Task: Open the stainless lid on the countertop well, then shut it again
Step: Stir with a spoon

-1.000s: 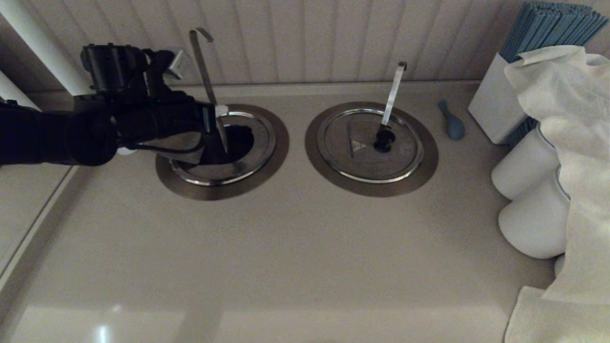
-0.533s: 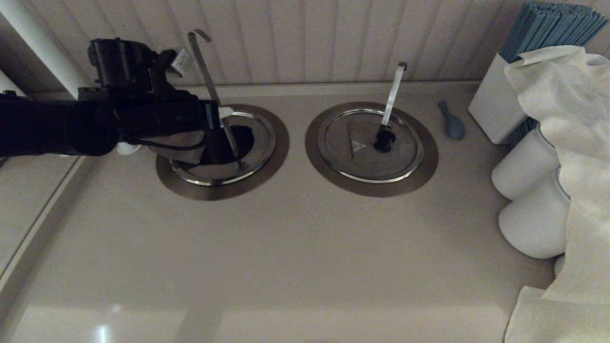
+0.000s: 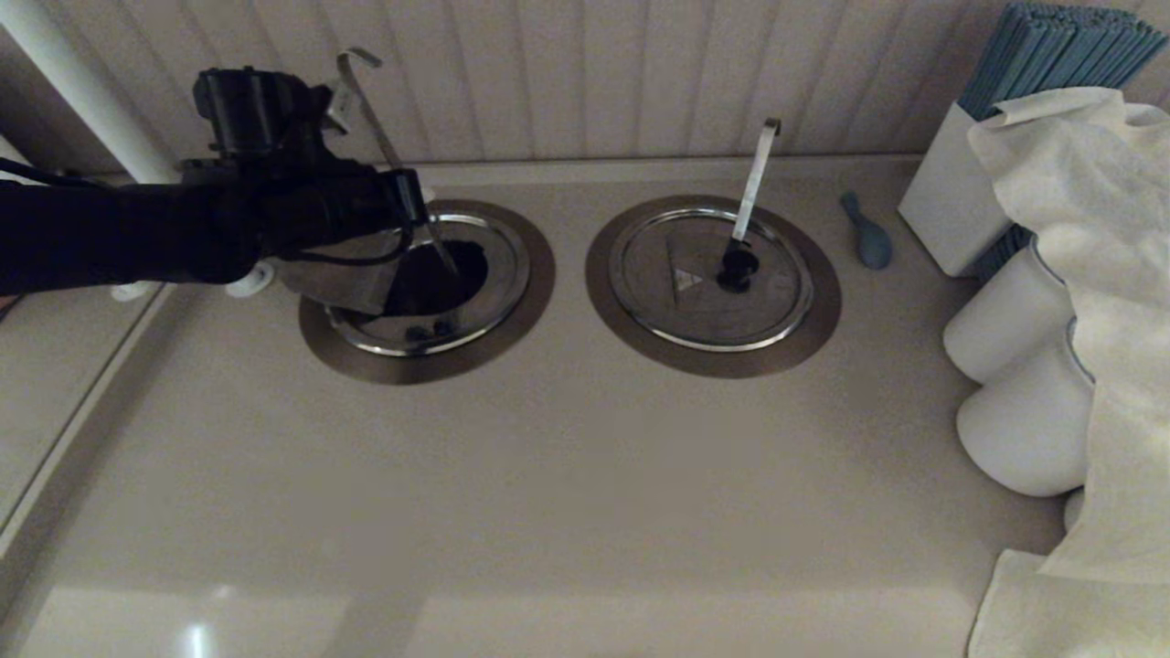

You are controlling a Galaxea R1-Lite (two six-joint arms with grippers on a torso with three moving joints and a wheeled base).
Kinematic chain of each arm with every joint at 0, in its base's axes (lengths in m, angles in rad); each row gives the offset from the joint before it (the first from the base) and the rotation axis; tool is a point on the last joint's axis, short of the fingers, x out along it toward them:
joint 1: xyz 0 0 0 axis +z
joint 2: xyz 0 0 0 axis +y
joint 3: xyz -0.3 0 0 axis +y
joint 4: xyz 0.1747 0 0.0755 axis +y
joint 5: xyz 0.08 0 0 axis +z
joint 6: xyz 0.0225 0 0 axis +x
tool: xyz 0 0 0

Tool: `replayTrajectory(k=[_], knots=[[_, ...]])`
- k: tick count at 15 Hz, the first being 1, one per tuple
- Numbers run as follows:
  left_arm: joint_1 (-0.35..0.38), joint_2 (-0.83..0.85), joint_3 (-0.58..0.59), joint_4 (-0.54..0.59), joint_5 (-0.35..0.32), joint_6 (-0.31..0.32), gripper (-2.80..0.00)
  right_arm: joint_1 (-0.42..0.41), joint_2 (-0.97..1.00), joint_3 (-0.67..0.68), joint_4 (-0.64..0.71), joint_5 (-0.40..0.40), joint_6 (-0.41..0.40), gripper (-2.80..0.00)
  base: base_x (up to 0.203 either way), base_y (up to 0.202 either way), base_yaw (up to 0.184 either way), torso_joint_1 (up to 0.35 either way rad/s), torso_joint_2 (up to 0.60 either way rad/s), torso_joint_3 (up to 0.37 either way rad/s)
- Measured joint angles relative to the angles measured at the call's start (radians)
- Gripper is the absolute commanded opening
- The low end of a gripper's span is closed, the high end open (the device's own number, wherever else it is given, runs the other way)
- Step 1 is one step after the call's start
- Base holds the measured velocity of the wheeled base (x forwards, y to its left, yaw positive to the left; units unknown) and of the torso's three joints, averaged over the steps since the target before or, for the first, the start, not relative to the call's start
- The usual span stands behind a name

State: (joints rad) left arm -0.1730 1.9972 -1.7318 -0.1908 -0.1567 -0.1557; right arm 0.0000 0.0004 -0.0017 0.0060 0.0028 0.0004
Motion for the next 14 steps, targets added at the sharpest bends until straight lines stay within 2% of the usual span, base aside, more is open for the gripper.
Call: replayTrajectory(k=[2,3,5,6,10,14], knots=[[0.000,0.023,-0.004,-0.065,0.035,0.013,-2.80,0.000,0.000,0.000,0.000,0.000,0.000,-2.80,0.000,0.000,0.000,0.000,0.00,0.000],[0.000,0.038,0.004,-0.135,0.061,0.031,-2.80,0.000,0.000,0.000,0.000,0.000,0.000,-2.80,0.000,0.000,0.000,0.000,0.00,0.000],[0.002,0.059,0.031,-0.246,0.106,0.113,-2.80,0.000,0.000,0.000,0.000,0.000,0.000,-2.80,0.000,0.000,0.000,0.000,0.00,0.000],[0.003,0.062,0.046,-0.254,0.109,0.147,-2.80,0.000,0.000,0.000,0.000,0.000,0.000,-2.80,0.000,0.000,0.000,0.000,0.00,0.000],[0.003,0.046,0.126,-0.305,0.099,0.240,-2.80,0.000,0.000,0.000,0.000,0.000,0.000,-2.80,0.000,0.000,0.000,0.000,0.00,0.000],[0.002,-0.003,0.258,-0.310,0.004,0.434,-2.80,0.000,0.000,0.000,0.000,0.000,0.000,-2.80,0.000,0.000,0.000,0.000,0.00,0.000]])
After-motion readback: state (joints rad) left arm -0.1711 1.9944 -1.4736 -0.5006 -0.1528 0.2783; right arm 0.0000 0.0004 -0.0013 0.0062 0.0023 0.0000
